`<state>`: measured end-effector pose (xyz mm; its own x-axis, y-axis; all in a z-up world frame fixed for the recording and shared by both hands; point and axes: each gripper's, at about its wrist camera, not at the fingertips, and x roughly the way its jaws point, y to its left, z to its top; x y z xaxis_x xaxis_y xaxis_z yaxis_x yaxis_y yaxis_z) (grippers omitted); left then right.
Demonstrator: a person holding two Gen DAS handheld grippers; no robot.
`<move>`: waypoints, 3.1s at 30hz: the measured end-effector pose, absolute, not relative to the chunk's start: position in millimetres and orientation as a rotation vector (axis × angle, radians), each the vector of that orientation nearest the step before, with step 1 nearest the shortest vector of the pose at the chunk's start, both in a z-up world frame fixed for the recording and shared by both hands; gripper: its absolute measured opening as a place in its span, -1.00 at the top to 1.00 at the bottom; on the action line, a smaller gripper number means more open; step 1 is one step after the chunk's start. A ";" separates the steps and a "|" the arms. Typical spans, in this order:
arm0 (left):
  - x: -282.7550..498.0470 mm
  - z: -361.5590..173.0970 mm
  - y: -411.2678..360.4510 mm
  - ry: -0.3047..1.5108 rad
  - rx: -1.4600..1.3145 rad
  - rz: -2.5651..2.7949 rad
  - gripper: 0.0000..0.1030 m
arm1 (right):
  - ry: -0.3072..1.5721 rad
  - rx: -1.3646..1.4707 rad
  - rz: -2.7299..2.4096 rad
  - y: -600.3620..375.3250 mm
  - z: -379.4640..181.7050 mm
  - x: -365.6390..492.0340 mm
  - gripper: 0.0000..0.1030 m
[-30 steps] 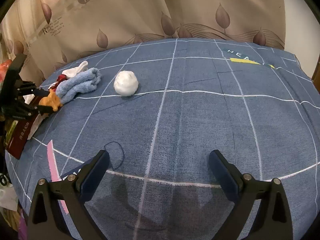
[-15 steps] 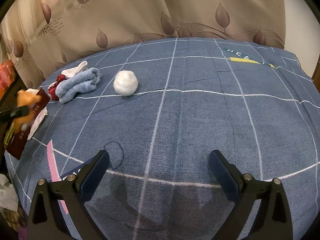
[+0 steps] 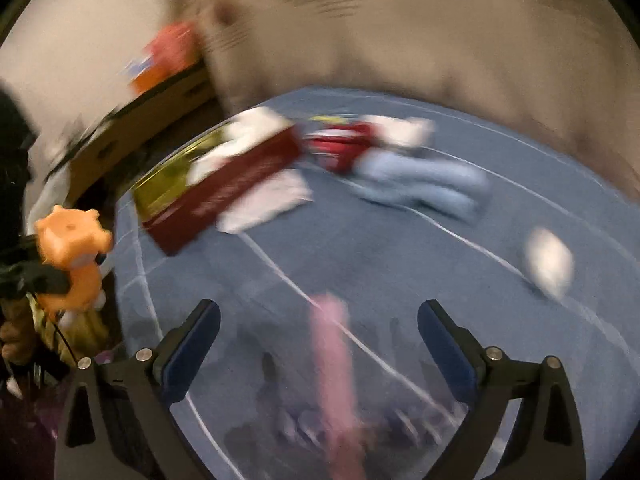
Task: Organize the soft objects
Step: 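Hold the orange toy while the right gripper grasps the pink-flowered pad, then lift the flowered pad with the right gripper while the left holds the orange toy, then lower the orange toy into the tin and open the left gripper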
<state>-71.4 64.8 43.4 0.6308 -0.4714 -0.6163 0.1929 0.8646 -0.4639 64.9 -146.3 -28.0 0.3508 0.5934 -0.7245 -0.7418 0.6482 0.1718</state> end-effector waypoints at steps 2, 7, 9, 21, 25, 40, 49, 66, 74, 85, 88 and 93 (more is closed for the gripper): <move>-81.6 46.8 78.2 0.791 -0.396 -0.380 0.11 | 0.835 -0.306 0.912 -105.9 -30.3 71.4 -0.93; -96.9 50.3 99.6 0.756 -0.409 -0.351 0.10 | 0.859 -0.467 0.988 -32.0 -38.6 92.2 -0.92; -101.4 50.8 102.4 0.751 -0.411 -0.358 0.10 | 0.868 -0.538 0.983 -14.4 -45.9 100.0 -0.92; -99.6 39.9 115.8 0.761 -0.478 -0.393 0.09 | 0.987 -0.695 1.082 41.9 -71.6 130.1 -0.92; -98.1 35.8 114.5 0.781 -0.471 -0.391 0.09 | 0.992 -0.692 1.101 46.4 -75.3 132.8 -0.73; -96.5 26.6 126.3 0.801 -0.518 -0.356 0.06 | 1.006 -0.605 0.995 11.1 -57.9 113.3 0.53; -98.2 38.1 133.8 0.774 -0.528 -0.337 0.06 | 0.958 -0.402 0.916 -63.3 -28.6 81.6 0.53; -93.1 69.8 153.2 0.711 -0.464 -0.209 0.06 | 0.885 -0.160 0.653 -164.9 -58.0 41.8 0.53; -60.7 66.9 172.6 0.715 -0.392 -0.108 0.05 | 0.884 -0.129 0.635 -174.8 -65.0 45.0 0.53; 13.6 44.8 205.2 0.751 -0.286 -0.003 0.05 | 0.887 -0.120 0.637 -177.5 -66.5 45.9 0.53; 40.4 32.9 213.9 0.791 -0.265 0.028 0.05 | 0.890 -0.118 0.637 -177.3 -66.0 46.5 0.53; 68.0 21.0 219.7 0.827 -0.240 0.056 0.05 | 0.895 -0.107 0.642 -177.7 -66.0 46.9 0.53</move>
<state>68.0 219.7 21.0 0.6770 -0.0440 -0.7346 -0.1426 0.9714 -0.1897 46.9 -177.7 -66.0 0.4533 0.4756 -0.7539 -0.5619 0.8090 0.1725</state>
